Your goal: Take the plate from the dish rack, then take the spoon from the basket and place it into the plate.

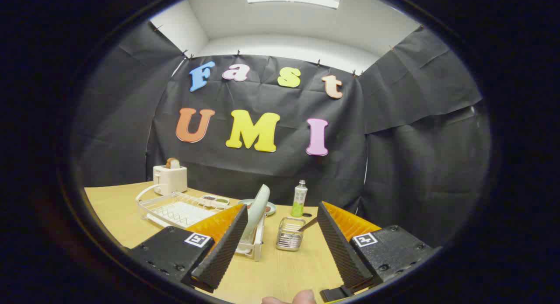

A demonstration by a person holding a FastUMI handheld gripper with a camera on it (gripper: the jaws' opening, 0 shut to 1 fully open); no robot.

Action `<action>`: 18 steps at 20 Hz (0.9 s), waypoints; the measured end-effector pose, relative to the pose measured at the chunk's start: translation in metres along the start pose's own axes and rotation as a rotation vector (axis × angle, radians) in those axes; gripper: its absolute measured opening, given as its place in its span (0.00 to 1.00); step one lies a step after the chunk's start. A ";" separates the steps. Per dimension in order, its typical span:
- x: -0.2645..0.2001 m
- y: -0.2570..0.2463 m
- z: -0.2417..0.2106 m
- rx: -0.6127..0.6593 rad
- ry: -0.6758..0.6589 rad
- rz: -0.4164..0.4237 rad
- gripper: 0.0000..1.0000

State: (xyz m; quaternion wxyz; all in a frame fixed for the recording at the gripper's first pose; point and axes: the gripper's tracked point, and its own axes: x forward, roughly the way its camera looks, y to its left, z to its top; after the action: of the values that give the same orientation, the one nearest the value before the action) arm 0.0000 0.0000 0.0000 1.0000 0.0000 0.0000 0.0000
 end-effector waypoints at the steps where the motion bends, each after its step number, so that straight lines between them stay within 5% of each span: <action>1: 0.000 0.002 -0.001 0.003 0.003 0.004 1.00; 18: 0.002 0.000 0.002 0.027 0.006 0.000 1.00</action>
State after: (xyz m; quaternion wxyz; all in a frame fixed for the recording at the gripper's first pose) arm 0.0016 0.0001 0.0016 0.9999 0.0137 0.0030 -0.0001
